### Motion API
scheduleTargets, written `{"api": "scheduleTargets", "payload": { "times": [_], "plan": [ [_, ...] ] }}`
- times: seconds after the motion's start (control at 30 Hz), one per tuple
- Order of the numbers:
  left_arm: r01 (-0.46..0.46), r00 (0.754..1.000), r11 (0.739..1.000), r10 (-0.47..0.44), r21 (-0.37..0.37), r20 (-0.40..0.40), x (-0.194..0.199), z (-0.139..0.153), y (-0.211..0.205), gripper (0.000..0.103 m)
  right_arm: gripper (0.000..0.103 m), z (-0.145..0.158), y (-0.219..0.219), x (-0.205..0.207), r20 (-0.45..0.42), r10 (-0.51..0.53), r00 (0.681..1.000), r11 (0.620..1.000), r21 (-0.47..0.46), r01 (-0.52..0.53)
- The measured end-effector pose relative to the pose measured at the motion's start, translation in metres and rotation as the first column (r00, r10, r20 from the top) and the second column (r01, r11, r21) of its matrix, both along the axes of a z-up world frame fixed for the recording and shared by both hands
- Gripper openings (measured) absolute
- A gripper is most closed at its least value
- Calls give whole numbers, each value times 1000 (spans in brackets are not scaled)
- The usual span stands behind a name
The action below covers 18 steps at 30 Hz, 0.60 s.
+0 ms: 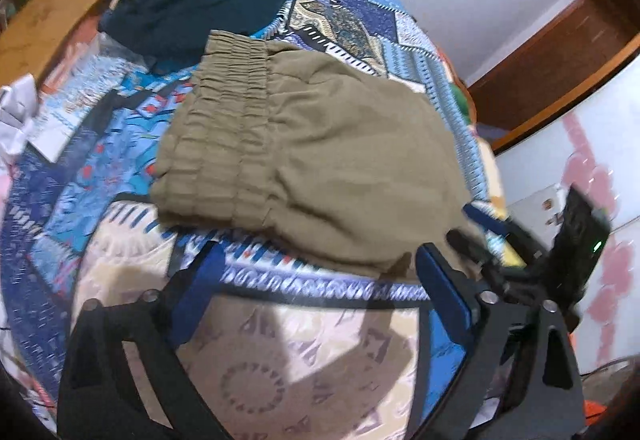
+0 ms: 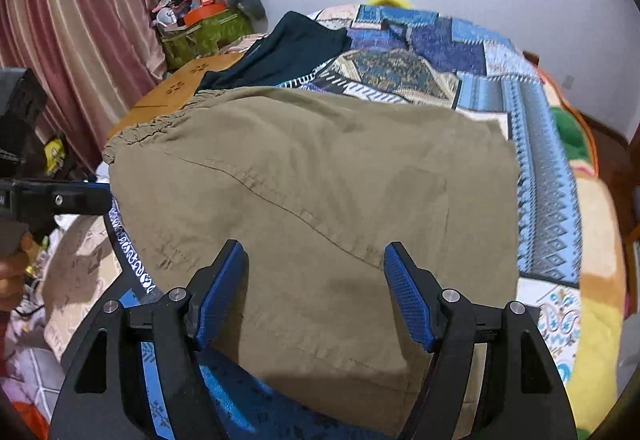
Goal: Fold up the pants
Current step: 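Grasp the waistband with the left gripper and lift it off the quilt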
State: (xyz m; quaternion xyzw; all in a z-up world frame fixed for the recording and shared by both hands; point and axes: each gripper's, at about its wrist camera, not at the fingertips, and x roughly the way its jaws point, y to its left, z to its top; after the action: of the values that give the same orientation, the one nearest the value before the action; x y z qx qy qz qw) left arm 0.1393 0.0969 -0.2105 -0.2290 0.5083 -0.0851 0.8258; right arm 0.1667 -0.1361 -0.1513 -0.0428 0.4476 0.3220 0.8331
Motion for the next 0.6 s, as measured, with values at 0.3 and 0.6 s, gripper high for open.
{"api": "scheduleTargets", "payload": {
  "times": [0.3, 0.6],
  "plan": [
    [-39, 999, 999, 38, 29, 17, 33, -7, 1, 93, 69, -5, -3, -3, -25, 3, 1000, 1000, 29, -3],
    [-62, 995, 969, 41, 240, 88, 33, 9, -6, 38, 69, -3, -8, -4, -40, -12, 999, 998, 54, 14]
  ]
}}
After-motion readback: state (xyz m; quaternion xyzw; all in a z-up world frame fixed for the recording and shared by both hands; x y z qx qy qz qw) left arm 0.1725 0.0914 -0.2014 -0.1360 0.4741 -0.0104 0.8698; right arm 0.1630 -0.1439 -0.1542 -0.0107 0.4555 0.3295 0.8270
